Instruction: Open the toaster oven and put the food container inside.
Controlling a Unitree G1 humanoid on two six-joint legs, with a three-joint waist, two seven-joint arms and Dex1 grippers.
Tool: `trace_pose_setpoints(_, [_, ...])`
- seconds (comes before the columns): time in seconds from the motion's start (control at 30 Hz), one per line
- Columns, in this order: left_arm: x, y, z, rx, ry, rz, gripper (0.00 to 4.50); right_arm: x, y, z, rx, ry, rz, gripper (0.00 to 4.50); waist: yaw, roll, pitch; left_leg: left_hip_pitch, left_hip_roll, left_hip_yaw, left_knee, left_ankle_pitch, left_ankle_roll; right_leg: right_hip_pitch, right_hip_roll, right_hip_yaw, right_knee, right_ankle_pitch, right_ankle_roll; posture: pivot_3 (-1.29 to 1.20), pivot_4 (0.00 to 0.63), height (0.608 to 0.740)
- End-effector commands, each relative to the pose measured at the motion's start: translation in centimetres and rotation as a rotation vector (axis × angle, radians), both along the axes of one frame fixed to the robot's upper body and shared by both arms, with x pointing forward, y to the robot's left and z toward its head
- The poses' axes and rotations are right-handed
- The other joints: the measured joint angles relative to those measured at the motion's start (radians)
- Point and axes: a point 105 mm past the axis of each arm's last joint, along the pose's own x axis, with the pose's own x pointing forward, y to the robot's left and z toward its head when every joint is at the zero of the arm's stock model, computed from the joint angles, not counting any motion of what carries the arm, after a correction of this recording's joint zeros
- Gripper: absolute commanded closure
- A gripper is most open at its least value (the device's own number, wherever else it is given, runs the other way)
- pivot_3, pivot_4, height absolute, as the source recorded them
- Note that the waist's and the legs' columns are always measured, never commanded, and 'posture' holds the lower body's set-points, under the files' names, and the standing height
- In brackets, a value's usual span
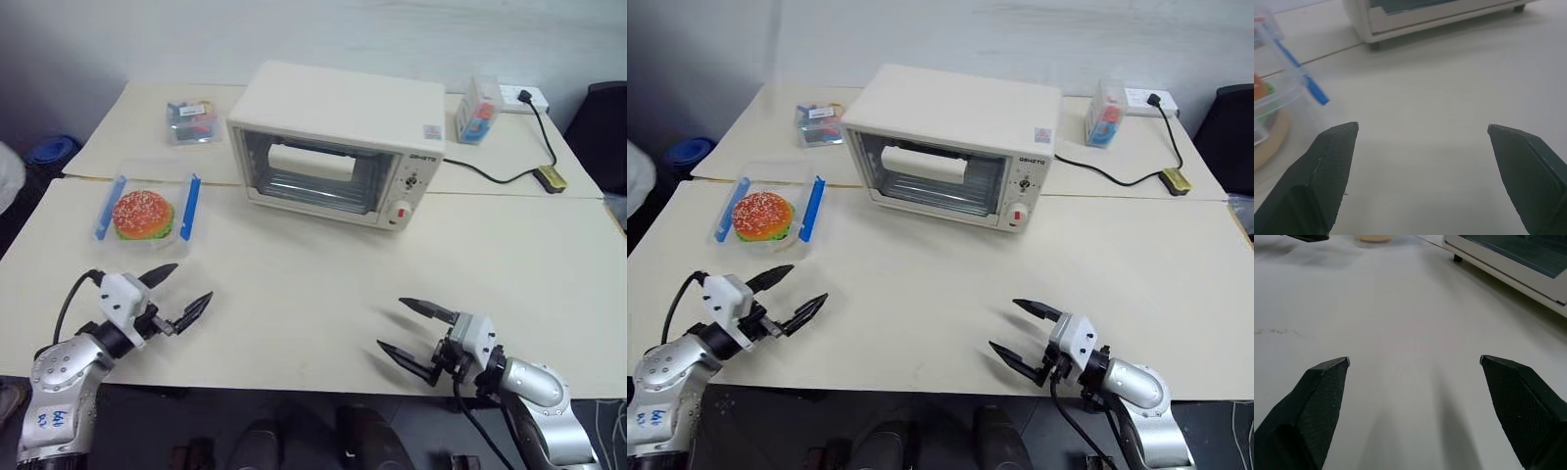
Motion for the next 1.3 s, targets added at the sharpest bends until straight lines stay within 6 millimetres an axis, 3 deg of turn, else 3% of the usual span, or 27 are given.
trace_pose_setpoints(0.03, [-0.4, 0.2, 0.7, 0.027, -0.015, -0.026, 0.00, 0.4, 0.8, 1.6, 0.032, -0.046, 0.019, 0.03, 0.003, 0.000, 0.000, 0.000, 0.000, 0.000, 0.000, 0.000, 0.000, 0.000, 0.000, 0.000, 0.000, 0.000, 0.000, 0.00, 0.150, 0.740])
trace_pose_setpoints(0.23, [-1.3, -0.2, 5.5, -0.222, -0.009, -0.166, 0.00, 3.0, 3.2, 7.1, 0.144, -0.063, 0.067, 0.03, 0.004, 0.000, 0.000, 0.000, 0.001, -0.001, 0.002, 0.000, 0.000, 0.000, 0.000, -0.001, 0.001, 0.001, -0.002, 0.00, 0.150, 0.740])
trace_pose_setpoints(0.4, [-1.5, -0.4, 8.4, -0.289, -0.048, -0.211, 0.00, 5.0, 4.5, 9.3, 0.160, -0.036, 0.054, 0.03, 0.007, 0.001, 0.001, -0.003, 0.002, -0.003, 0.001, 0.000, -0.001, -0.001, 0.000, -0.003, 0.000, 0.000, -0.003, 0.00, 0.150, 0.740])
trace_pose_setpoints(0.53, [-1.6, -1.4, 10.1, -0.293, -0.086, -0.247, 0.00, 8.2, 6.7, 12.3, 0.198, -0.088, 0.006, 0.03, 0.001, 0.001, 0.001, -0.004, 0.001, -0.002, 0.002, 0.000, -0.001, -0.003, 0.000, -0.002, 0.000, 0.000, -0.003, 0.00, 0.150, 0.740])
trace_pose_setpoints(0.67, [-1.7, -2.1, 9.3, -0.325, -0.074, -0.232, 0.00, 9.5, 7.8, 12.9, 0.208, -0.119, -0.010, 0.03, 0.002, 0.001, 0.001, -0.003, 0.002, -0.002, 0.000, 0.000, -0.002, -0.004, 0.001, -0.002, 0.001, 0.000, -0.003, 0.00, 0.150, 0.740])
trace_pose_setpoints(1.0, [-2.5, -2.8, 7.4, -0.349, -0.049, -0.193, 0.00, 8.9, 10.8, 13.0, 0.206, -0.188, 0.105, 0.03, 0.002, 0.001, 0.001, -0.006, 0.002, -0.002, 0.001, 0.000, -0.002, -0.005, 0.002, -0.002, 0.001, 0.000, -0.003, 0.00, 0.150, 0.740])
trace_pose_setpoints(1.13, [-2.6, -2.8, 7.4, -0.360, -0.056, -0.184, 0.00, 8.3, 10.7, 12.4, 0.212, -0.132, 0.106, 0.03, 0.002, 0.001, 0.001, -0.005, 0.002, -0.002, 0.001, 0.000, -0.003, -0.005, 0.003, -0.002, 0.002, 0.000, -0.003, 0.00, 0.150, 0.740])
trace_pose_setpoints(1.3, [-2.6, -3.2, 7.7, -0.393, -0.066, -0.217, 0.00, 9.4, 9.6, 12.7, 0.236, -0.097, 0.014, 0.03, 0.003, 0.001, 0.001, -0.005, 0.002, -0.002, 0.002, 0.000, -0.003, -0.005, 0.002, -0.002, 0.002, 0.000, -0.003, 0.00, 0.150, 0.740])
